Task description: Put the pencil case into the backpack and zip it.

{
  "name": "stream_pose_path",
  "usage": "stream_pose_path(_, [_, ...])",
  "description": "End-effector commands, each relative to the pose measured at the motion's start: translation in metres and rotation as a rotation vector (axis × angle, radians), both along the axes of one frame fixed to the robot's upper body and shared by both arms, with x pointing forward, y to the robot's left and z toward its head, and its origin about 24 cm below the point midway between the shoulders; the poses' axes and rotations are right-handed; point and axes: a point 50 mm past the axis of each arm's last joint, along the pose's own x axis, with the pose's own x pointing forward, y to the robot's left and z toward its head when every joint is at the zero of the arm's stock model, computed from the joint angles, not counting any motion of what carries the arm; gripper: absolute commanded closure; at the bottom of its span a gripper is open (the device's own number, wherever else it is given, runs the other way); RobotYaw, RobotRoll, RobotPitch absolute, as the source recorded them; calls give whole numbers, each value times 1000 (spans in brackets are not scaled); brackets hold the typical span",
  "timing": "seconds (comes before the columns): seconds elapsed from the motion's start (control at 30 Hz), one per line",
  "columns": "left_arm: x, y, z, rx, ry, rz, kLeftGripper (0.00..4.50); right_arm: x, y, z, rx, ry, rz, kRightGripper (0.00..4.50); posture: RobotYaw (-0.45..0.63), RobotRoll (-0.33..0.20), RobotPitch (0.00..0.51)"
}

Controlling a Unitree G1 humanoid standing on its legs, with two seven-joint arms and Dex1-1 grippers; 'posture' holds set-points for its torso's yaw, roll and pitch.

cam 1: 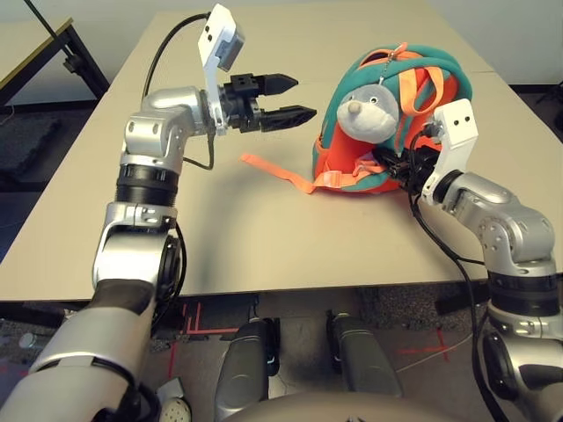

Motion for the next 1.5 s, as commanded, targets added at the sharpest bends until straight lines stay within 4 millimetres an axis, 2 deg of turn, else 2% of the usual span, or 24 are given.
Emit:
stream_pose_path(0.03, [-3,-10,-5,15,10,-15,0,1,3,-4,-10,19,9,3749,-186,0,111])
stream_pose_path(0.5, [12,-56,-31,112,-50,-10,0,2,2,-2,-14,6,3,3749,-200,0,103])
stream_pose_path(0.73, [17,-67,-35,81,-57,8,0,1,3,-1,-15,5,2,3749,-205,0,103])
stream_pose_path(0.83, [18,-68,-34,68,-53,11,502,0,3,-2,-15,6,3,3749,-204,0,103])
stream_pose_path(1.1, [18,-66,-37,70,-42,21,3447,0,5,-4,-13,11,10,3749,-198,0,108])
stream_pose_path(1.17, [18,-65,-37,70,-40,23,4046,0,6,-4,-12,13,12,3749,-197,0,110])
stream_pose_path(1.23, [18,-65,-36,49,-39,29,4288,0,7,-5,-12,14,14,3749,-197,0,111])
stream_pose_path(1.37, [17,-62,-27,-5,-42,18,4288,1,8,-6,-20,13,19,3749,-193,0,114])
stream_pose_path(1.5, [14,-50,-9,-74,-47,32,4288,0,10,-7,-24,14,25,3749,-189,0,118])
